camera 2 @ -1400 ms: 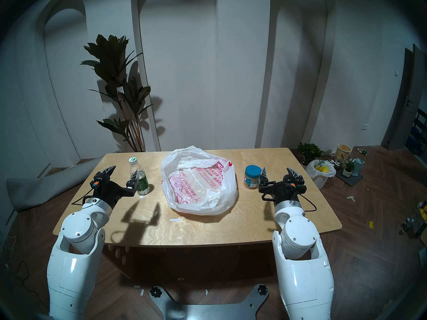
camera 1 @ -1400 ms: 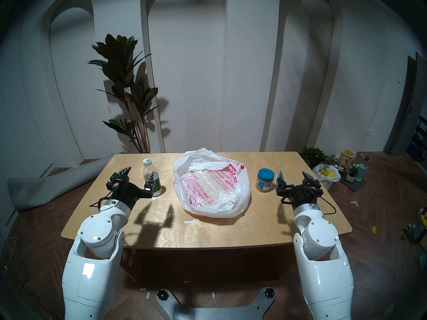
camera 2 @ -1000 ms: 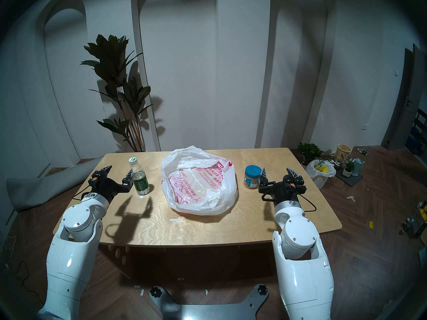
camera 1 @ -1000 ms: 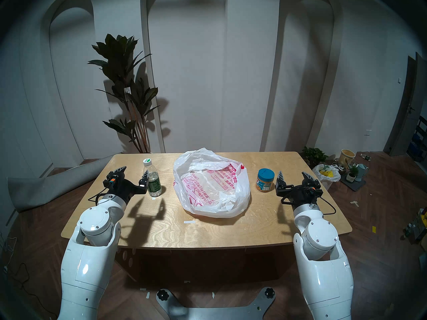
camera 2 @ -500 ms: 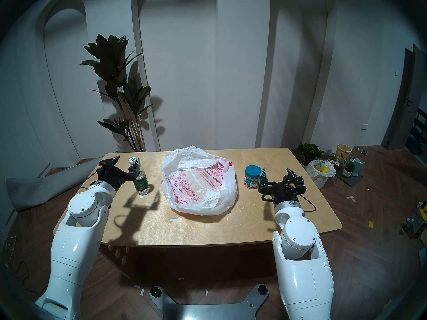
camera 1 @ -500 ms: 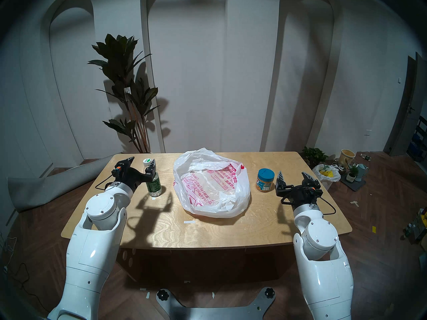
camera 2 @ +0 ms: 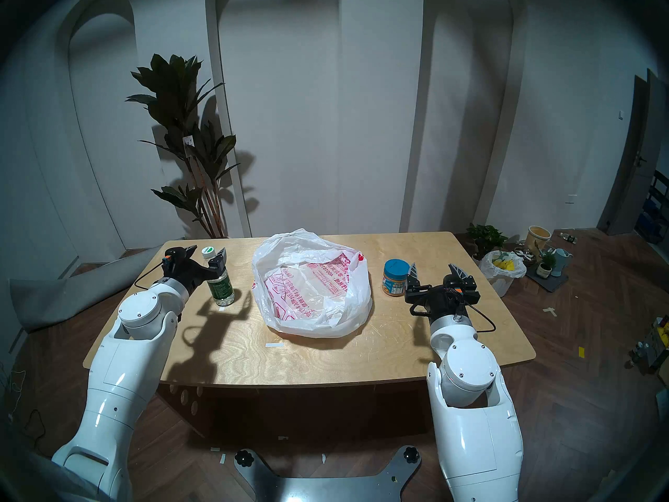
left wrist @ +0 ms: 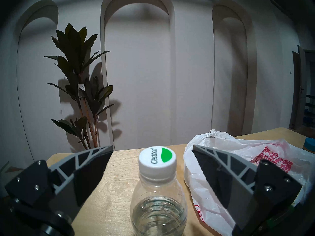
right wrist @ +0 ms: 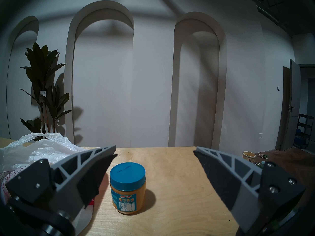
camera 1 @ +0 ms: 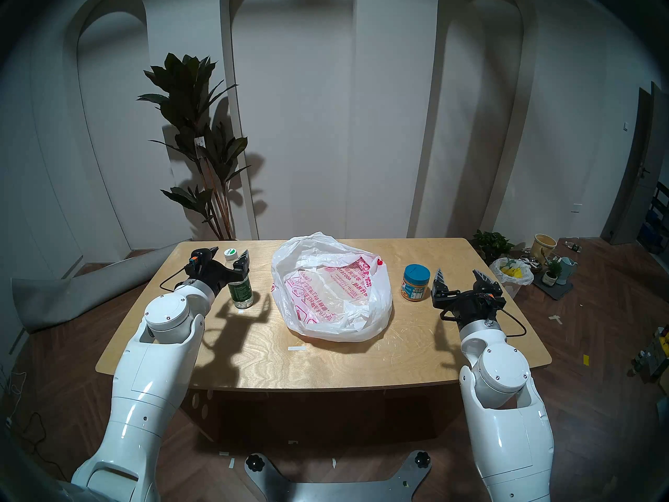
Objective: Bag the groceries: heavy items first, fragile items on top
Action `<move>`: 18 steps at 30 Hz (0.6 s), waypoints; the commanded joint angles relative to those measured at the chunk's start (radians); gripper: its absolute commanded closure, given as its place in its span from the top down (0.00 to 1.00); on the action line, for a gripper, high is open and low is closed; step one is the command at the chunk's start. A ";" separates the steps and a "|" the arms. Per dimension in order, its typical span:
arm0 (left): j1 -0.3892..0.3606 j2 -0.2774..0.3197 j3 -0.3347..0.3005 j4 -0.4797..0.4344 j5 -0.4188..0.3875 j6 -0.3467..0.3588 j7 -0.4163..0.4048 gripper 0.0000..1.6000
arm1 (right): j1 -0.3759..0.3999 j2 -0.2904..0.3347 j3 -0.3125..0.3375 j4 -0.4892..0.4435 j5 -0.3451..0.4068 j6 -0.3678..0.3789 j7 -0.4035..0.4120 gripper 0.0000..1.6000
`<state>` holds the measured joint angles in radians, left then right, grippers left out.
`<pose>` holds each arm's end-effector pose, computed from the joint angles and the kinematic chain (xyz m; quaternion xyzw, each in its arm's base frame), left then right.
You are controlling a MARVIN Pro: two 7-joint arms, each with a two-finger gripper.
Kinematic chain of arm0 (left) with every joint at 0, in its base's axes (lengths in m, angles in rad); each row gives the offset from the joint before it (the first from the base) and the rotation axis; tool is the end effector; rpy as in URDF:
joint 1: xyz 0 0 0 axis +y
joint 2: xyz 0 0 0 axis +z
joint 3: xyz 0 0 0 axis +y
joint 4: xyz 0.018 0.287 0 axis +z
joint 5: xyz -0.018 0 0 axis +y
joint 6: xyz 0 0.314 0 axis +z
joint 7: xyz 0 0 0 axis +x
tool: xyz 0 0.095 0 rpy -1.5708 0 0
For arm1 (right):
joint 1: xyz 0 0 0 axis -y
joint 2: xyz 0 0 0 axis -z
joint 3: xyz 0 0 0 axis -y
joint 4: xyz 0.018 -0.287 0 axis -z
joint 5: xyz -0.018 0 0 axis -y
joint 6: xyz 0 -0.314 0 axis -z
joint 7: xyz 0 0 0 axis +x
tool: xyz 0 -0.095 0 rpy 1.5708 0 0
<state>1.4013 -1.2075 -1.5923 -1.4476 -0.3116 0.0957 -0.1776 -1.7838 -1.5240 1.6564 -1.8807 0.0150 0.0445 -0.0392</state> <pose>0.4707 0.1182 -0.2626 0.7195 -0.0526 0.6920 0.0254 0.3646 -0.0476 -0.2646 0.6858 -0.0214 0.7253 0.0565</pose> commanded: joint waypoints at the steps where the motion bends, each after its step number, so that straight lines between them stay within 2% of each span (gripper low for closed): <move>1: -0.116 0.009 -0.001 0.058 0.000 -0.016 -0.003 1.00 | 0.006 -0.002 0.001 -0.022 0.000 -0.005 -0.003 1.00; 15: -0.229 -0.008 0.035 0.265 -0.007 -0.104 -0.041 1.00 | 0.005 -0.002 0.000 -0.025 0.000 -0.005 -0.005 1.00; 16: -0.245 -0.010 0.038 0.290 -0.008 -0.119 -0.047 0.94 | 0.004 -0.002 0.000 -0.025 0.000 -0.005 -0.006 1.00; 17: -0.248 -0.009 0.038 0.299 -0.011 -0.136 -0.058 0.60 | 0.004 -0.002 0.000 -0.026 0.000 -0.005 -0.006 1.00; 18: -0.264 -0.009 0.043 0.322 -0.012 -0.150 -0.068 0.00 | 0.004 -0.002 0.000 -0.026 0.000 -0.005 -0.006 1.00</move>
<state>1.2460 -1.2111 -1.5522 -1.1960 -0.3213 0.0252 -0.2141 -1.7842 -1.5239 1.6564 -1.8816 0.0151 0.0445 -0.0418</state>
